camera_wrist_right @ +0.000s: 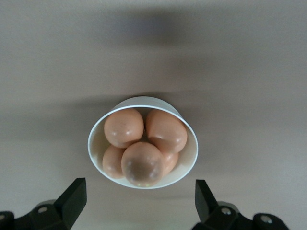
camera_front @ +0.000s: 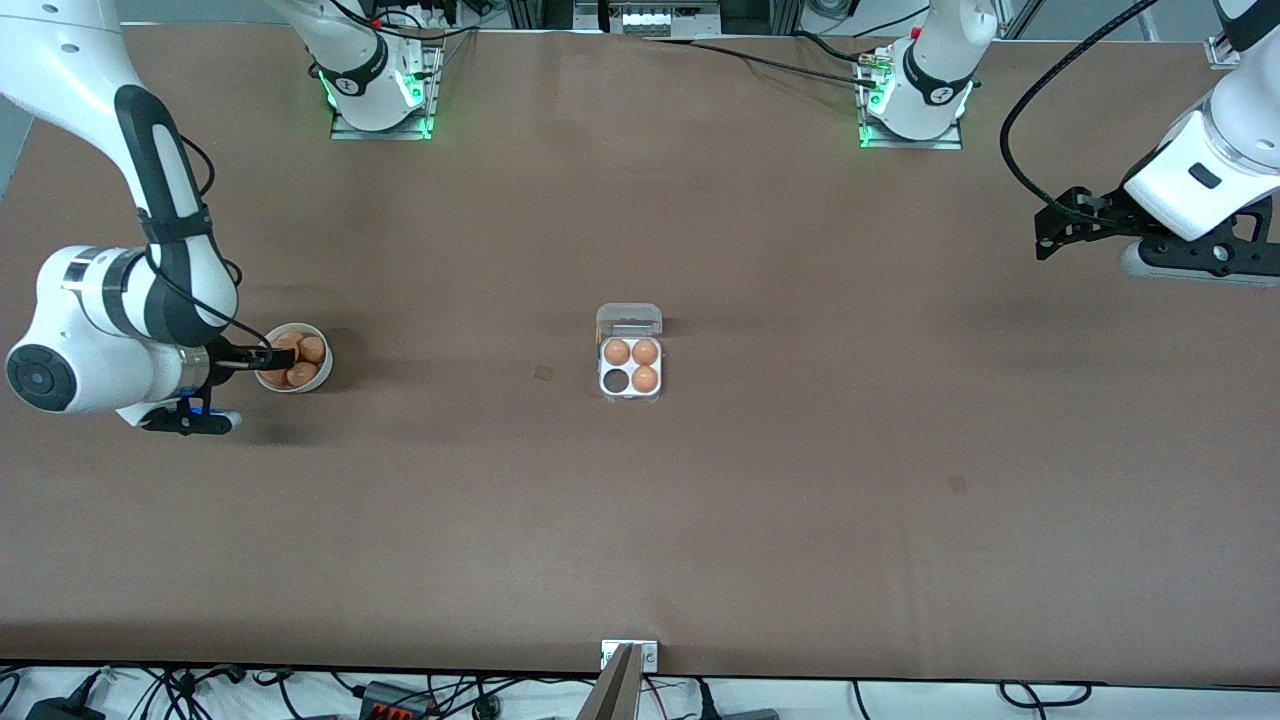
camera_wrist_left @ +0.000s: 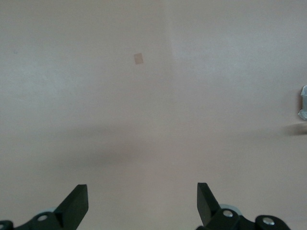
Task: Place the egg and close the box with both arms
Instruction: 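Lower the right gripper into the bowl and grasp one brown egg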
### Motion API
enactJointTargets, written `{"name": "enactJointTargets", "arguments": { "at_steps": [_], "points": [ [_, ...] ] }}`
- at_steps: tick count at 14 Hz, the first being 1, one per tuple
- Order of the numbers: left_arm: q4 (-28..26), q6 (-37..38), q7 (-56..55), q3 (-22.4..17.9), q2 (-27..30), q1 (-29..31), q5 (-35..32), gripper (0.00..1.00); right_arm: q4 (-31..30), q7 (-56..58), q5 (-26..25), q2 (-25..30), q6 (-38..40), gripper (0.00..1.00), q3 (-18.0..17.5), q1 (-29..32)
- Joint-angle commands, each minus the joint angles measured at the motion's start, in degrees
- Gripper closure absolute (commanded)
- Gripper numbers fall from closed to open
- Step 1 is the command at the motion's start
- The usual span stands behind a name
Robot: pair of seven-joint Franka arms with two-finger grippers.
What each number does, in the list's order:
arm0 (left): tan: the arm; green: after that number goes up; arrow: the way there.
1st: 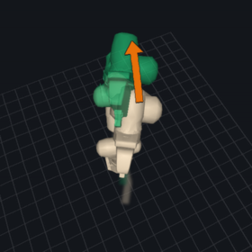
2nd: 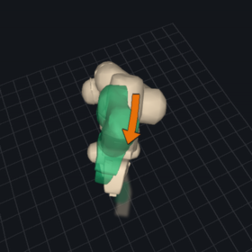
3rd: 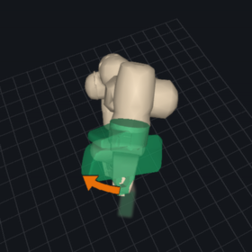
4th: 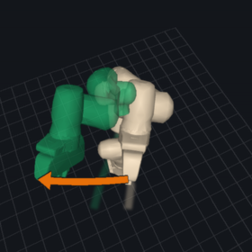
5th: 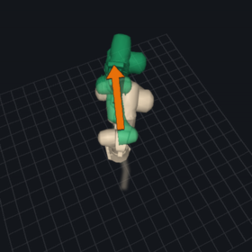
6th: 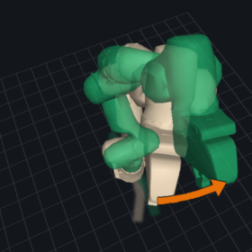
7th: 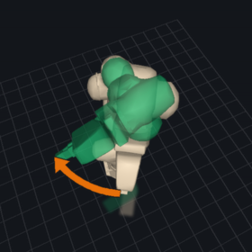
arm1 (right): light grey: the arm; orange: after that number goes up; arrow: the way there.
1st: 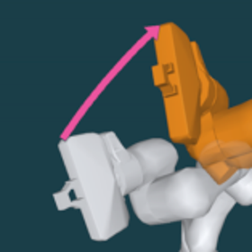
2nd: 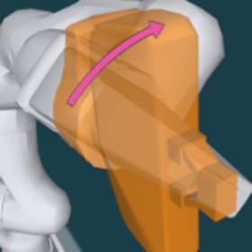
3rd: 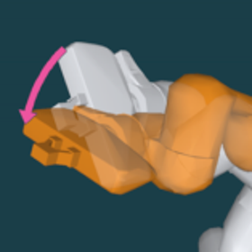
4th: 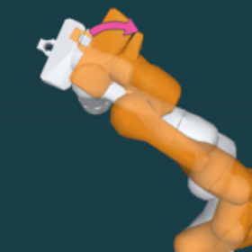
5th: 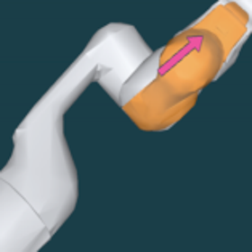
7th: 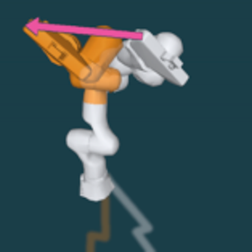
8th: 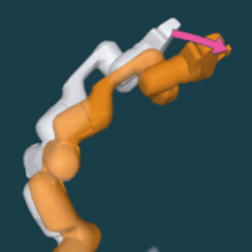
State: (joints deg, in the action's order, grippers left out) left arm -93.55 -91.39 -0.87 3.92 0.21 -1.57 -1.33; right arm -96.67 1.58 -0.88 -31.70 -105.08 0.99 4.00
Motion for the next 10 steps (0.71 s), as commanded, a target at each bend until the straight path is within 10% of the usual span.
{"name": "enactJointTargets", "arguments": {
  "at_steps": [1,10],
  "points": [
    [1.71,1.3,0.17,0.04,-0.65,0.61,0.81,0.0,0.87,0.0,0.09,-1.87,0.05,0.05,-0.47,0.4],
    [3.38,7.0,0.17,-0.05,-0.65,0.78,0.81,0.0,0.78,0.7,0.09,-2.84,0.23,0.31,-0.47,0.57]
  ]
}}
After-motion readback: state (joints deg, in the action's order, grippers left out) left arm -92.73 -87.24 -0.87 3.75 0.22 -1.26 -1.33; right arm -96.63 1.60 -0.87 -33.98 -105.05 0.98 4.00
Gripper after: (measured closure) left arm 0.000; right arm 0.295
